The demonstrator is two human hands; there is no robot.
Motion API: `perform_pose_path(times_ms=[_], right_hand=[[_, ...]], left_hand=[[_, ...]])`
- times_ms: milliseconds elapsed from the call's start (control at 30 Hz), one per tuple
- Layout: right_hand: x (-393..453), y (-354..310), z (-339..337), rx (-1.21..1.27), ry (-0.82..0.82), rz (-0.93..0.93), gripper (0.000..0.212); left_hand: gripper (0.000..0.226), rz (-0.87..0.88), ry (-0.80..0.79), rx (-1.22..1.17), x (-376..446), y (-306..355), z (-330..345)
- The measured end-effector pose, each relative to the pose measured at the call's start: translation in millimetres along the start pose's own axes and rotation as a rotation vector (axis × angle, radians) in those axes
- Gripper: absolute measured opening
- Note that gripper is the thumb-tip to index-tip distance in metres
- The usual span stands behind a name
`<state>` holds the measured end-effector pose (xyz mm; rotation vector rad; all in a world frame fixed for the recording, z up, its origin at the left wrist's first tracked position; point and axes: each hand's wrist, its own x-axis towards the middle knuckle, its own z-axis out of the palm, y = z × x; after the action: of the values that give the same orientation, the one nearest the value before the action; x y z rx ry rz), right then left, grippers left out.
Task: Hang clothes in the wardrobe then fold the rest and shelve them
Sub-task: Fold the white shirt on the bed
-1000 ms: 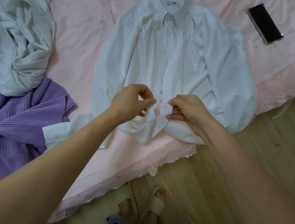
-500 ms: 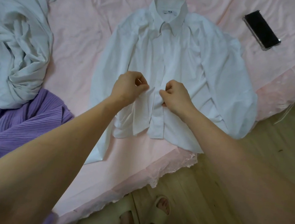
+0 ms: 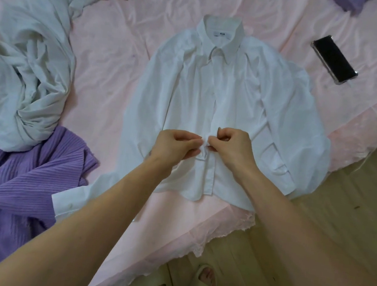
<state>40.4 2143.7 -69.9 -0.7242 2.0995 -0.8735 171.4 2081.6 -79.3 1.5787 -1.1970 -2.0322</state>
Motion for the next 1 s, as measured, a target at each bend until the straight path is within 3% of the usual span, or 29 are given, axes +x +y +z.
perform_pose_path(times_ms=[167, 333, 500, 667, 833, 1000], right_hand=[[-1.1, -4.2, 1.2, -0.299, 0.110, -0.168, 0.016], [-9.0, -3.1, 6.1, -0.130, 0.084, -0.161, 0.009], [-16.3, 4.9, 6.2, -0.115, 0.110, -0.234, 0.008], [-22.3, 8.5, 8.4, -0.260, 0.341, -0.431, 0.010], [-27.6, 20.7, 15.3, -0.414, 0.221, -0.451, 0.007], [-28.0, 10.6, 14.6, -0.241, 0.172, -0.343, 0.004]], left_hand=[[0.007, -0.042, 0.005, -0.074, -6.8, 0.5, 1.9], [0.004, -0.005, 0.133, -0.016, -9.9, 1.9, 7.4], [0.005, 0.038, 0.146, 0.112, -12.6, 1.0, 8.6], [0.006, 0.085, 0.182, 0.296, -15.6, -0.2, 11.2], [0.008, 0.046, 0.148, 0.206, -18.0, -0.2, 10.8], [0.007, 0.017, 0.137, 0.189, -18.0, 0.4, 9.1]])
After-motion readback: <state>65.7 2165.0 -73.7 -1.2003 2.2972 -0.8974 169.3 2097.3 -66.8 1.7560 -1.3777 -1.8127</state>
